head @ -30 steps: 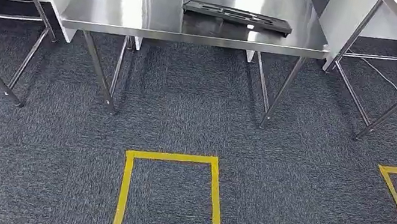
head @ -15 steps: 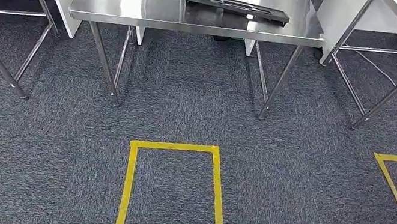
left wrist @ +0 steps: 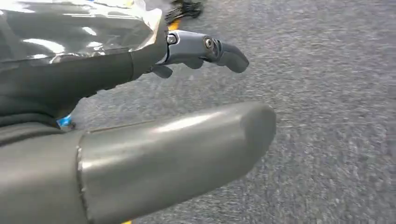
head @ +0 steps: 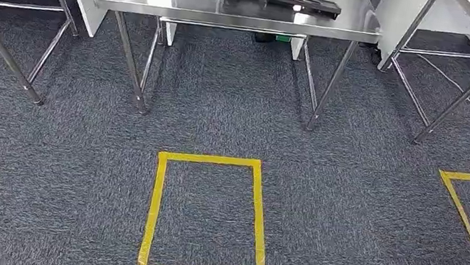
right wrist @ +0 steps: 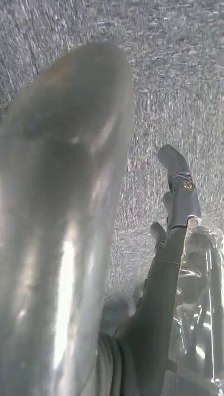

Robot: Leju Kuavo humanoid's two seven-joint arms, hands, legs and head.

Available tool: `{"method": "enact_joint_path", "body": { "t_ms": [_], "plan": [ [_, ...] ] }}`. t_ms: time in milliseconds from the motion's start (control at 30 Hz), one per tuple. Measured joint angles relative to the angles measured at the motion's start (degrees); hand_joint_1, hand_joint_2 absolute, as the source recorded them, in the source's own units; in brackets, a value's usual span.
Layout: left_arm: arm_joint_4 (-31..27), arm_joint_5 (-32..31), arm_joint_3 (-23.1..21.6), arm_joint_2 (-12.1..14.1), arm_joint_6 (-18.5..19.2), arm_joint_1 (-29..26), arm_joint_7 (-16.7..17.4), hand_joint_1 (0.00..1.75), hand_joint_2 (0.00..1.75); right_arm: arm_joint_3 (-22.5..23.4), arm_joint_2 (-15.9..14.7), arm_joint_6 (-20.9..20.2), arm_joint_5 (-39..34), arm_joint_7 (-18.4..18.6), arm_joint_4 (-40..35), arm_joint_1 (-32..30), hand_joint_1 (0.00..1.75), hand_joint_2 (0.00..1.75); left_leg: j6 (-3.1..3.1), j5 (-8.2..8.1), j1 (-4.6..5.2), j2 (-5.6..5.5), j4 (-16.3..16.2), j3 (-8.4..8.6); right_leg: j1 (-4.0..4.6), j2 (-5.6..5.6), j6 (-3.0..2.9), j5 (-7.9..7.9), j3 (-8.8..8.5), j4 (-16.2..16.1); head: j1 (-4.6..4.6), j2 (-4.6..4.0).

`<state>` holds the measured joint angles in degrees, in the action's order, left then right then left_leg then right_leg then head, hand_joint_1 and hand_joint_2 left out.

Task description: Take the parts from the cabinet and place them on the table.

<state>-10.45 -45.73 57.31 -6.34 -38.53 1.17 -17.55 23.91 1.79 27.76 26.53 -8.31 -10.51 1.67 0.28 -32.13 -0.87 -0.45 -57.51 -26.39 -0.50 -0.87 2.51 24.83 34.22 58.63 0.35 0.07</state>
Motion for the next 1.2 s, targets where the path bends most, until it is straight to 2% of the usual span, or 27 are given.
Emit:
{"method": "enact_joint_path", "body": {
  "t_ms": [67, 100, 167, 200, 233, 267, 300, 367, 400, 467, 500, 567, 600, 633, 667, 733, 767, 833, 867, 900, 933, 967, 1000, 1067, 1100, 1133, 1200],
  "plan": [
    [0.04, -0.02, -0.02, 0.02, 0.02, 0.01, -0.15, 0.00, 0.00, 0.04, -0.13, 0.02, -0.09, -0.02, 0.11, -0.10, 0.00, 0.00, 1.16, 0.75, 0.44, 0.05, -0.16, -0.59, -0.18, 0.04, 0.87, -1.11, 0.33, -0.41, 0.02, 0.02],
    [0.18, 0.02, 0.00, -0.04, 0.02, -0.03, -0.15, 0.00, 0.00, 0.11, -0.31, 0.04, -0.15, -0.02, 0.31, -0.24, 0.00, 0.00, 2.06, 1.71, -0.09, 0.49, 0.28, -1.71, -0.16, 0.16, 1.18, -0.82, 0.71, 0.04, 0.09, 0.00],
    [0.22, 0.00, -0.04, 0.06, 0.28, 0.02, -0.57, 0.00, 0.00, 0.13, -0.28, 0.04, -0.22, 0.02, 0.46, -0.24, 0.00, 0.00, 3.08, 3.03, 0.14, 0.63, 0.25, -3.34, -0.35, 0.47, -0.01, 4.50, 2.46, 3.94, 0.35, 0.00],
    [0.22, -0.02, -0.04, 0.11, 0.39, 0.02, -0.96, 0.00, 0.00, 0.15, -0.33, 0.04, -0.33, 0.04, 0.50, -0.24, 0.00, 0.00, 3.01, 3.89, 0.17, 0.74, 0.23, -4.47, -0.35, 0.55, -0.49, 8.29, 3.68, 8.41, 0.39, 0.00],
    [0.22, -0.04, -0.04, 0.13, 0.50, 0.02, -1.16, 0.00, 0.00, 0.22, -0.37, 0.04, -0.35, 0.07, 0.52, -0.20, 0.00, 0.00, 3.00, 4.58, 0.26, 0.87, 0.20, -5.31, -0.35, 0.58, -0.53, 10.28, 4.13, 11.84, 0.33, 0.02],
    [0.22, -0.06, -0.04, 0.15, 0.52, 0.03, -1.20, 0.00, 0.00, 0.33, -0.46, 0.04, -0.35, 0.09, 0.59, -0.21, 0.00, 0.00, 2.94, 5.48, 0.31, 1.03, 0.15, -6.44, -0.36, 0.59, 0.00, 11.09, 4.29, 15.51, 0.42, 0.00],
    [0.22, -0.04, -0.04, 0.15, 0.59, 0.03, -1.20, 0.00, 0.00, 0.39, -0.46, 0.04, -0.35, 0.28, 0.63, -0.19, 0.00, 0.00, 2.82, 6.31, 0.31, 1.20, 0.08, -7.52, -0.38, 0.58, 0.84, 10.08, 3.62, 17.16, 0.35, 0.02],
    [0.33, -0.04, -0.04, 0.15, 0.59, 0.03, -1.13, 0.00, 0.00, 0.39, -0.44, 0.06, -0.33, 0.81, 0.65, -0.17, 0.00, 0.00, 2.53, 7.97, 0.29, 1.39, -0.04, -9.21, -0.46, 0.59, 2.51, 5.84, -0.61, 13.91, 0.39, 0.00],
    [0.46, -0.06, -0.04, 0.15, 0.57, 0.03, -0.98, 0.00, 0.00, 0.44, -0.44, 0.06, -0.33, 1.03, 0.68, -0.17, 0.00, 0.00, 2.27, 8.84, 0.27, 1.37, -0.06, -10.16, -0.48, 0.59, 2.62, 4.85, -4.55, 9.02, 0.37, 0.02],
    [0.52, -0.35, -0.09, 0.15, 0.39, 0.10, -0.59, 0.00, 0.00, 0.44, -0.46, 0.06, -0.33, 1.09, 0.68, -0.06, 0.00, 0.00, 1.51, 10.18, 0.55, 1.31, -0.18, -11.04, 0.26, 0.70, 1.11, 7.86, -13.29, -3.86, 0.42, 0.00],
    [0.61, -0.33, -0.07, 0.17, 0.28, 0.10, -0.08, 0.00, 0.00, 0.48, -0.46, 0.06, -0.37, 0.98, 0.68, -0.03, 0.00, 0.00, 1.20, 11.00, 0.61, 1.48, -0.04, -11.15, 0.38, 0.75, 0.55, 8.92, -13.42, -5.72, 0.17, 0.02],
    [0.70, -0.33, -0.07, 0.17, 0.04, 0.08, 0.33, 0.00, 0.00, 0.79, -0.42, 0.07, -0.63, 0.48, 0.72, -0.24, 0.00, 0.00, 0.64, 12.46, 0.41, 1.56, 0.63, -11.13, 0.75, 0.71, -0.08, 8.27, -12.50, -4.74, 0.11, 0.02],
    [0.88, -0.33, -0.07, 0.20, -0.02, -0.07, 0.59, 0.00, 0.00, 0.94, -0.39, 0.04, -0.96, 0.41, 0.90, -0.46, 0.00, 0.00, 0.20, 12.66, 0.32, 1.44, 0.56, -11.51, -0.01, 0.60, -0.88, 7.43, -11.82, -4.91, 0.13, 0.00],
    [0.96, -0.33, -0.07, 0.31, -0.18, -0.09, 0.75, 0.00, 0.00, 1.07, -0.35, 0.00, -1.27, 0.22, 1.01, -0.42, 0.00, 0.00, -0.09, 9.83, -0.01, 1.04, -0.44, -11.95, -0.26, 0.26, -1.48, 6.74, -11.14, -4.81, -0.09, 0.02],
    [1.00, -0.33, -0.07, 0.24, -0.22, -0.11, 0.88, 0.00, 0.00, 1.18, -0.42, 0.00, -1.57, 0.22, 1.03, -0.53, 0.00, 0.00, -0.20, 5.34, -0.05, 0.94, -3.14, -12.59, -0.23, 0.14, -2.47, 6.00, -10.40, -4.80, -0.13, 0.00],
    [1.03, -0.33, -0.07, 0.15, -0.24, -0.13, 0.88, 0.00, 0.00, 1.38, -0.42, 0.00, -1.64, 0.13, 1.03, -0.59, 0.00, 0.00, -0.64, -1.57, -0.10, 0.73, -11.66, -13.96, 0.00, 0.03, -2.77, 4.45, -8.70, -4.72, -0.31, 0.00],
    [1.03, -0.33, -0.07, 0.17, -0.26, -0.12, 0.88, 0.00, 0.00, 1.44, -0.37, 0.00, -1.68, 0.11, 1.03, -0.58, 0.00, 0.00, -0.78, -2.64, -0.10, 0.62, -15.32, -14.34, 0.14, -0.05, -2.71, 3.82, -7.76, -4.56, -0.37, 0.00],
    [1.03, -0.39, -0.07, 0.22, -0.24, -0.10, 0.60, 0.00, 0.00, 1.51, -0.37, 0.00, -1.96, 0.02, 1.03, -0.59, 0.00, 0.00, -0.82, 0.79, -0.13, 0.57, -18.03, -12.91, 0.15, -0.07, -2.42, 2.90, -5.56, -3.96, -0.37, 0.00],
    [1.03, -0.41, -0.07, 0.22, -0.09, -0.11, 0.11, 0.00, 0.00, 1.62, -0.35, 0.00, -2.12, -0.15, 1.03, -0.62, 0.00, 0.00, -0.79, 3.83, -0.24, 0.58, -16.24, -10.65, 0.12, -0.10, -2.17, 2.48, -4.47, -3.46, -0.42, 0.00],
    [1.03, -0.52, -0.09, 0.26, 0.02, -0.11, -0.33, 0.00, 0.00, 1.81, -0.31, 0.00, -2.34, -0.37, 1.03, -0.63, 0.00, 0.00, -0.71, 5.29, -0.32, 0.58, -13.05, -7.75, 0.06, -0.10, -1.99, 2.14, -3.57, -2.89, -0.37, 0.00],
    [1.03, -0.59, -0.13, 0.26, 0.19, 0.04, -0.76, 0.00, 0.00, 2.03, -0.28, 0.00, -2.77, -0.61, 1.03, -0.53, 0.00, 0.00, -0.48, 4.45, -0.37, -0.27, -8.37, -4.06, 0.04, 0.31, -1.59, 1.89, -3.35, -2.20, -0.42, 0.02],
    [1.03, -0.59, -0.15, 0.31, 0.39, 0.12, -1.25, 0.00, 0.00, 2.38, -0.22, -0.11, -3.48, -1.14, 1.03, -0.39, 0.00, 0.00, -0.13, 1.89, -0.33, -2.38, -2.49, 0.46, 0.27, 0.41, -1.32, 1.75, -1.88, -1.44, -0.46, 0.02],
    [1.03, -0.61, -0.17, 0.31, 0.39, 0.05, -1.64, 0.00, 0.00, 2.84, -0.18, -0.30, -4.15, -1.81, 1.03, -0.14, 0.00, 0.00, 0.02, 0.27, -0.28, -2.29, 0.20, 1.61, 0.44, 0.51, -0.91, 1.44, -2.15, -1.04, -0.13, 0.02],
    [1.03, -0.57, -0.22, 0.31, 0.22, 0.08, -2.16, 0.00, 0.00, 3.47, -0.02, -0.39, -4.78, -2.58, 1.01, 0.31, 0.00, 0.00, 0.72, -0.10, 0.33, -1.30, 0.56, 0.63, 0.30, 1.15, 0.07, 0.22, -1.28, -1.07, -0.13, 0.02],
    [1.05, -0.55, -0.22, 0.18, 0.09, 0.03, -2.16, 0.00, 0.00, 3.89, -0.04, -0.37, -5.16, -2.73, 1.03, 0.19, 0.00, 0.00, 1.53, 0.51, 0.11, -0.81, 1.07, 0.38, 0.85, 1.61, 0.59, -0.13, -0.76, -1.17, -0.16, 0.00],
    [1.07, -0.46, -0.22, 0.13, -0.09, 0.03, -2.14, 0.00, 0.00, 4.26, -0.04, -0.29, -5.38, -2.89, 1.03, 0.19, 0.00, 0.00, 2.00, 1.07, -0.15, -0.02, 1.34, 0.11, 0.25, 1.51, 0.57, 0.50, -0.11, -0.16, -0.26, 0.02],
    [1.07, -0.44, -0.20, 0.24, -0.55, -0.09, -1.88, 0.00, 0.00, 4.61, 0.28, -0.15, -5.66, -2.89, 1.05, 0.01, 0.00, 0.00, 2.80, 1.87, -0.09, 0.94, 1.33, -0.84, 0.12, 1.49, 0.12, 4.91, 2.86, 6.60, 0.48, 0.02]
  ]
}}
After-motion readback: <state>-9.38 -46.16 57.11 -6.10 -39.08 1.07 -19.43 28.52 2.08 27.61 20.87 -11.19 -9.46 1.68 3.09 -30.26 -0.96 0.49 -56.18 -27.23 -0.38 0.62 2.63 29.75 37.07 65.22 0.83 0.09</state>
